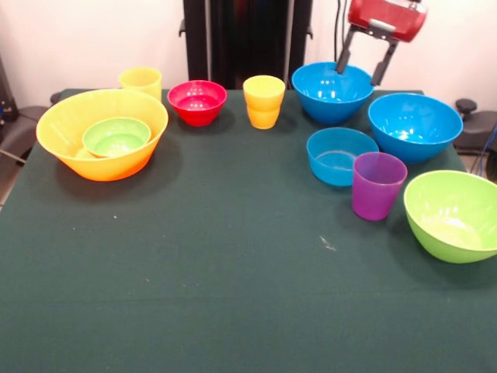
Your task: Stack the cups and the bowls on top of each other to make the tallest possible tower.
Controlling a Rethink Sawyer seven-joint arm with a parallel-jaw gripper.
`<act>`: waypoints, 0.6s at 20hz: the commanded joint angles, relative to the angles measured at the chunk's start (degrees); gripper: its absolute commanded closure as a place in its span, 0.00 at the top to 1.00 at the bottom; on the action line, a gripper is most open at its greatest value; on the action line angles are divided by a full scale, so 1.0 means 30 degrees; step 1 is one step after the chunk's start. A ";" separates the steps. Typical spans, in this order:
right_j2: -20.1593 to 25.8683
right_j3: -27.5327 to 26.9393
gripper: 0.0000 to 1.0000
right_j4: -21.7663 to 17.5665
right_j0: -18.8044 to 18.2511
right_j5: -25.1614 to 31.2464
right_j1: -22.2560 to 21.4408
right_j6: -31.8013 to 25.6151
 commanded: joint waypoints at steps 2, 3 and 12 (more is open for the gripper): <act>0.2271 -0.2154 1.00 -0.0541 0.0650 0.1647 0.1586 0.1240; 0.2276 -0.2256 1.00 -0.0543 0.0687 0.1761 0.1635 0.1222; 0.3855 -0.2111 1.00 -0.0092 -0.0229 0.2069 0.1181 0.1707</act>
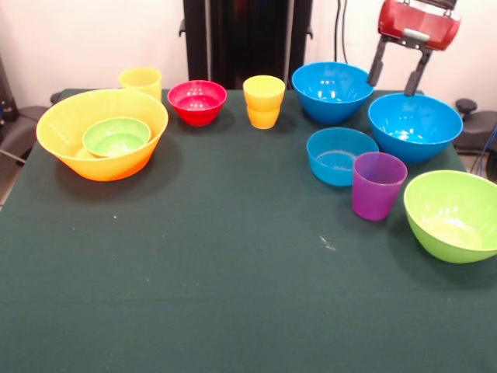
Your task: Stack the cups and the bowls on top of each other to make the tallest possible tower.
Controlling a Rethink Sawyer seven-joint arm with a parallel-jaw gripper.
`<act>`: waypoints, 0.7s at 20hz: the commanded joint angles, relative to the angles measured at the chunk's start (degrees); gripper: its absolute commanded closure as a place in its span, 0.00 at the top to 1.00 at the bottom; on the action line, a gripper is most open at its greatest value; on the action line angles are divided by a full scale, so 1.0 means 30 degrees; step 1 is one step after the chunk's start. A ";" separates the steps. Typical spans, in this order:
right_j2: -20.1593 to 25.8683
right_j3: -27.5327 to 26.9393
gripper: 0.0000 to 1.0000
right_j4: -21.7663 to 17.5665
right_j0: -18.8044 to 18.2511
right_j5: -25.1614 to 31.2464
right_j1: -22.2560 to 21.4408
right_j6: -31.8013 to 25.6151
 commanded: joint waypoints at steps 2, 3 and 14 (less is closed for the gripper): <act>0.4274 -0.0527 1.00 -0.0019 -0.1481 0.1970 0.0427 0.1762; 0.4746 -0.0427 1.00 -0.0016 -0.1834 0.1994 0.0351 0.1723; 0.8094 0.0547 1.00 -0.0092 -0.4405 0.3232 -0.0237 0.1492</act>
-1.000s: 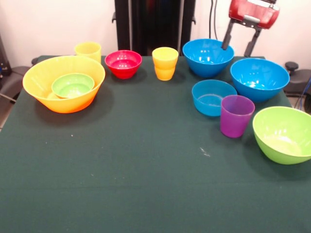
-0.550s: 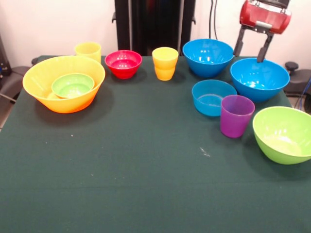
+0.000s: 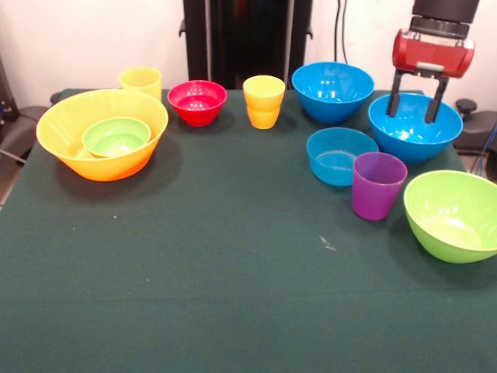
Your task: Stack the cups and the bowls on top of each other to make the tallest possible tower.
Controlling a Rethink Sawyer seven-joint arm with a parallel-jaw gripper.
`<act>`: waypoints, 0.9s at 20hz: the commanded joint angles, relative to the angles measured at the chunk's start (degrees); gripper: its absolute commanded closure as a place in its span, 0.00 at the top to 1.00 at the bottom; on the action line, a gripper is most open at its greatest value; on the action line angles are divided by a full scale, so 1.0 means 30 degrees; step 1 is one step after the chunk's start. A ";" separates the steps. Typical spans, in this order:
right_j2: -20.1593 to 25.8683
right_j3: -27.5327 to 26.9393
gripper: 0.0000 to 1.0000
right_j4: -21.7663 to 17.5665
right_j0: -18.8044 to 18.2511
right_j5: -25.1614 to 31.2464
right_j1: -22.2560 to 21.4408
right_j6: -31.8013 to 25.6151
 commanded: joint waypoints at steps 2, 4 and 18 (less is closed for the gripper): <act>0.3841 0.0672 1.00 -0.0209 -0.0989 0.2858 0.0099 0.1465; 0.3909 0.0697 1.00 -0.0334 -0.1077 0.2644 0.0159 0.1485; 0.3143 0.1296 1.00 -0.0351 -0.0396 0.1319 -0.0352 0.2318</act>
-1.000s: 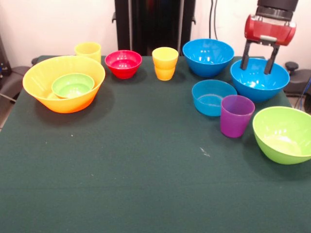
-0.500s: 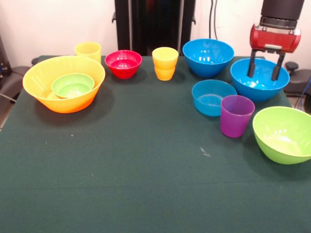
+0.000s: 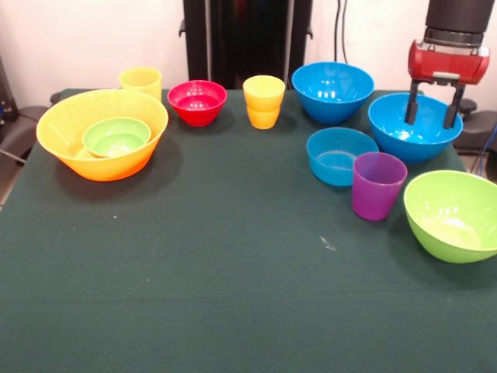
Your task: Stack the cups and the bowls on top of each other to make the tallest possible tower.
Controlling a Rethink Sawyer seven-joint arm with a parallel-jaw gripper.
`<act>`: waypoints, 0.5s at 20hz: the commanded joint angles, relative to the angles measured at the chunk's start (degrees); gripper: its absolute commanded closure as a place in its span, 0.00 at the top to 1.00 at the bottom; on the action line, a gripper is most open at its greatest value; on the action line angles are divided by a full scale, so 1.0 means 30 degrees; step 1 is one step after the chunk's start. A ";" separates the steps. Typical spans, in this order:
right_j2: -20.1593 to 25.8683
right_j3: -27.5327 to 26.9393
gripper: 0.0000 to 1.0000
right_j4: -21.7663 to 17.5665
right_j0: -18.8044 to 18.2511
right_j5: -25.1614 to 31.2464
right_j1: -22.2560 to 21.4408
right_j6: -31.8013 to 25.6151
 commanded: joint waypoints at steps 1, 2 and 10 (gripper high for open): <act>0.1587 0.1366 1.00 -0.0359 0.0205 0.1109 -0.0422 0.2399; 0.1613 0.1525 1.00 -0.0367 0.0185 0.0926 -0.0529 0.2479; 0.1769 0.2850 1.00 -0.0875 -0.0341 -0.0292 -0.1083 0.2515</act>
